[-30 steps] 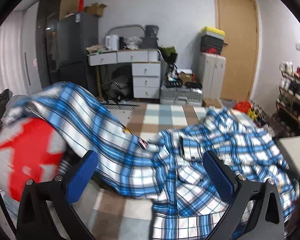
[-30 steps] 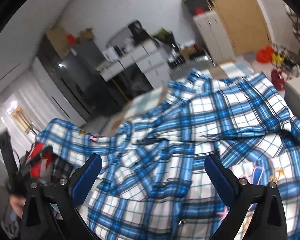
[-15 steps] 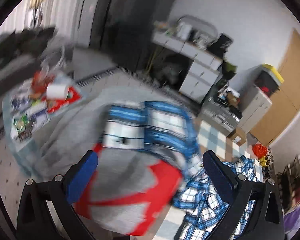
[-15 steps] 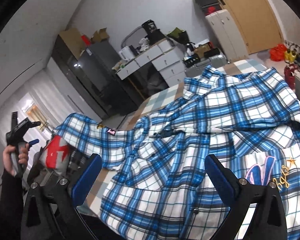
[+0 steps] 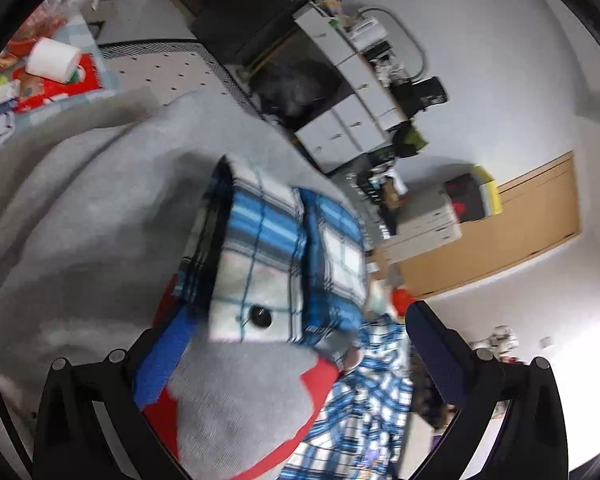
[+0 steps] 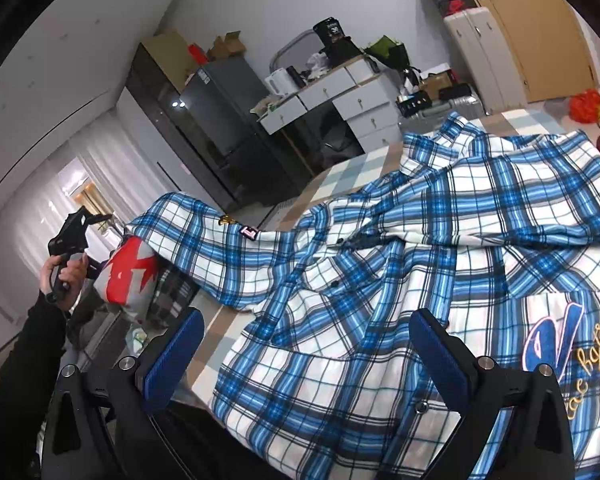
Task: Fold large clothes
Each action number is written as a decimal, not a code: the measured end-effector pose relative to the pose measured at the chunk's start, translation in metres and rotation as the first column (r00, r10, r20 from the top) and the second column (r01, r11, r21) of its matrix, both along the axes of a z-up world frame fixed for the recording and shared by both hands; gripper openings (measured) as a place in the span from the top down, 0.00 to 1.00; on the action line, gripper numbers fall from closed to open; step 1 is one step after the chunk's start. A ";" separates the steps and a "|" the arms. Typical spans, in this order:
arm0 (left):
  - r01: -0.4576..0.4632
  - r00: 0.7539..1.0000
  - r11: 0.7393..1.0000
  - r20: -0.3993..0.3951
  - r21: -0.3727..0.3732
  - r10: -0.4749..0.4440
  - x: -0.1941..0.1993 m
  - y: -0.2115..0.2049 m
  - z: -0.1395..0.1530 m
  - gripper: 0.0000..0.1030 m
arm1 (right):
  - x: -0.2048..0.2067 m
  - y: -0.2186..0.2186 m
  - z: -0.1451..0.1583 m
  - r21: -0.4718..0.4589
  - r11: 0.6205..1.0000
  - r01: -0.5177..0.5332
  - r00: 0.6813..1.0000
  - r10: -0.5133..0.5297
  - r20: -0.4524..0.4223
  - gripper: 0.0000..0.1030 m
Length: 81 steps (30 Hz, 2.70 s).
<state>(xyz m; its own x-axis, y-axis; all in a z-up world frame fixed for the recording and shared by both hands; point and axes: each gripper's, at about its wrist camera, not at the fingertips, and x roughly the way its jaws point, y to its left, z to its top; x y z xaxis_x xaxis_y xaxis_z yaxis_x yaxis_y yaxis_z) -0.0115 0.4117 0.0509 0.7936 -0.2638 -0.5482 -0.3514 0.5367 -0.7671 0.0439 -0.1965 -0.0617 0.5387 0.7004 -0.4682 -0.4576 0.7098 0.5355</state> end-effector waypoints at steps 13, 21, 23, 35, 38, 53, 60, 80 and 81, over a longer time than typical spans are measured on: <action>-0.134 0.984 0.989 0.124 0.058 0.126 0.002 0.002 0.022 0.01 | 0.010 0.001 -0.017 0.006 1.000 0.005 0.995 -0.004 -0.095 0.00; -0.177 0.984 0.983 0.038 0.039 0.176 0.013 0.011 -0.004 0.29 | 0.009 0.003 -0.016 0.020 1.000 -0.009 0.996 0.011 -0.093 0.00; -0.174 0.985 0.984 0.024 0.043 0.173 0.015 0.013 -0.007 0.68 | 0.007 0.003 -0.015 0.021 1.000 -0.012 0.996 0.014 -0.083 0.00; -0.212 0.975 0.951 0.117 0.223 0.189 0.025 -0.027 0.056 1.00 | 0.001 0.006 -0.006 0.016 0.999 -0.034 0.999 0.035 -0.042 0.00; -0.169 0.978 0.947 0.169 0.272 0.126 0.041 -0.061 0.086 1.00 | 0.000 0.003 -0.003 0.014 1.000 -0.019 0.999 0.020 -0.028 0.00; 0.269 0.911 0.834 0.154 0.481 -0.383 0.178 -0.329 0.130 1.00 | 0.006 -0.048 0.006 -0.013 0.984 0.176 0.984 -0.177 -0.011 0.00; 0.509 0.820 0.749 0.025 0.424 -0.572 0.232 -0.447 0.042 1.00 | 0.006 -0.118 0.005 0.054 0.918 0.392 0.919 -0.389 -0.062 0.00; 0.898 0.424 0.341 -0.334 0.279 -0.842 0.243 -0.564 -0.099 0.79 | 0.004 -0.236 -0.025 0.154 0.685 0.712 0.701 -0.683 -0.203 0.00; 0.904 0.401 0.318 -0.302 0.287 -0.865 0.236 -0.553 -0.087 0.71 | 0.001 -0.233 -0.026 0.151 0.686 0.711 0.702 -0.684 -0.200 0.00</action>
